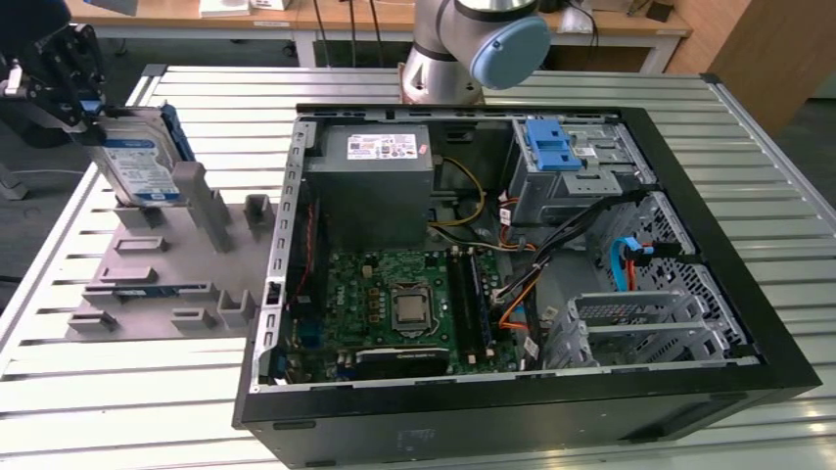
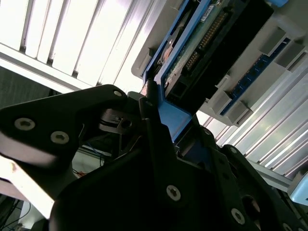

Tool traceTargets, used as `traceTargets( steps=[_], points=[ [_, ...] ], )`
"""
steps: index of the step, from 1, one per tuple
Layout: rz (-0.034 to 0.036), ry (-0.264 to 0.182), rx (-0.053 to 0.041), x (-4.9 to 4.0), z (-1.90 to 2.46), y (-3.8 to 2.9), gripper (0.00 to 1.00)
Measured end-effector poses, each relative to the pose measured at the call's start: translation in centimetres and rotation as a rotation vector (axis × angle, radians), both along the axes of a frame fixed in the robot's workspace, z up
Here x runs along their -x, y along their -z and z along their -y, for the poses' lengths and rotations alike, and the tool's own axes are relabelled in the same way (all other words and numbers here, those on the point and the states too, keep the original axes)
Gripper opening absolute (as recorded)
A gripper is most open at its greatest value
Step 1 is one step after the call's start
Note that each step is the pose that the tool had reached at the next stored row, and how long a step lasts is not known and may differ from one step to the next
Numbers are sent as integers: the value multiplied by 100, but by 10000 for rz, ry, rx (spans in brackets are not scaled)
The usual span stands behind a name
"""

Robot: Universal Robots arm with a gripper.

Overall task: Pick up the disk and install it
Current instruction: 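Pick up the disk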

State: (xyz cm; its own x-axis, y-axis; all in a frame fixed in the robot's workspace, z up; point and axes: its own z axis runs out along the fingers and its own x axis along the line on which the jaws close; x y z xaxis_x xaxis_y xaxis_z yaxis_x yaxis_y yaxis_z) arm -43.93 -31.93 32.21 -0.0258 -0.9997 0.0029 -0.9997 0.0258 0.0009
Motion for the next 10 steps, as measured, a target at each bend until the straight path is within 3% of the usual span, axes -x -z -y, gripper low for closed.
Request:
traceTargets(
  steps=[10],
  points=[
    [-2, 1, 0, 0, 0, -95, 36]
  ],
)
